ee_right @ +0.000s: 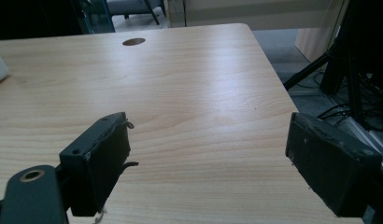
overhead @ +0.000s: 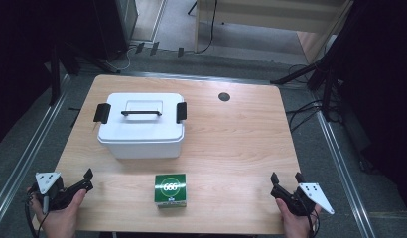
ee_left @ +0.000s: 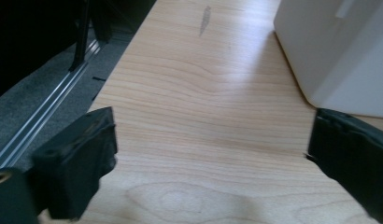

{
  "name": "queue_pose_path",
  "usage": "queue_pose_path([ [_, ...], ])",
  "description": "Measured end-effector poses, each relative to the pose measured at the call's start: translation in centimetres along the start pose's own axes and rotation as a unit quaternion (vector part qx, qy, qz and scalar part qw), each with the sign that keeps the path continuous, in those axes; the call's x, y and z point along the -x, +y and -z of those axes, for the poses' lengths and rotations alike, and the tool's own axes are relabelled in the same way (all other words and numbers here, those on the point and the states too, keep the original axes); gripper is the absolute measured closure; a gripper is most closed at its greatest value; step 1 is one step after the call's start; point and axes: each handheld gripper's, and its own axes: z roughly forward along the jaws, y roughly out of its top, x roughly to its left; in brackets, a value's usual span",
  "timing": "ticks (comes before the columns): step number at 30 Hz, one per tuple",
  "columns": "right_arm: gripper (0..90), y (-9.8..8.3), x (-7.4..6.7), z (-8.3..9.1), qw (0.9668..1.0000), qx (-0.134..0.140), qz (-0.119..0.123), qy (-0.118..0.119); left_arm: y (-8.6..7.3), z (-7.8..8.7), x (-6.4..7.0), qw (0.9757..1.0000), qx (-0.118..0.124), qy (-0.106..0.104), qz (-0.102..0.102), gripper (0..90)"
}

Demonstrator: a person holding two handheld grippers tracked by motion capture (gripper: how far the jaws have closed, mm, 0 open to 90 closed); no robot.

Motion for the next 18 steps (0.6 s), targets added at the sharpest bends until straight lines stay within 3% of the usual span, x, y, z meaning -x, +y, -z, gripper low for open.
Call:
queue_pose_path([
  [1, 19.0, 0.0, 0.0, 0.0, 1.0, 0.0, 0.0, 0.0, 0.0, 0.1, 0.3, 1.0, 0.003, 0.001, -0.004, 9.7],
  [2, 25.2, -0.1, -0.2, 0.0, 1.0, 0.004, 0.006, -0.002, 0.0, 0.1, 0.6, 1.0, 0.006, -0.002, -0.007, 15.3],
  [4, 29.2, -0.1, -0.8, 0.0, 0.9997, -0.001, 0.022, -0.011, 0.0, 0.5, 1.3, 0.9998, 0.009, -0.01, -0.018, 21.7],
  [6, 35.9, -0.1, -1.4, 0.0, 0.9996, -0.003, 0.027, 0.003, -0.1, 0.7, 2.0, 0.9994, 0.015, -0.015, -0.027, 28.6],
  [8, 42.1, -0.1, -2.4, 0.1, 0.9995, -0.002, 0.03, 0.002, -0.1, 1.0, 2.7, 0.9992, 0.008, -0.016, -0.037, 37.7],
  [9, 43.5, 0.0, -2.9, 0.3, 0.9994, -0.002, 0.03, 0.015, -0.1, 1.0, 3.0, 0.9991, 0.003, -0.014, -0.039, 39.7],
  [13, 52.2, 0.5, -5.7, 1.2, 0.9975, 0.011, 0.05, 0.048, -0.3, 1.2, 3.9, 0.9977, -0.011, -0.052, -0.041, 51.3],
  [18, 57.5, 0.6, -7.5, 1.5, 0.9971, 0.011, 0.049, 0.057, -0.5, 1.7, 4.8, 0.996, -0.013, -0.078, -0.042, 60.0],
])
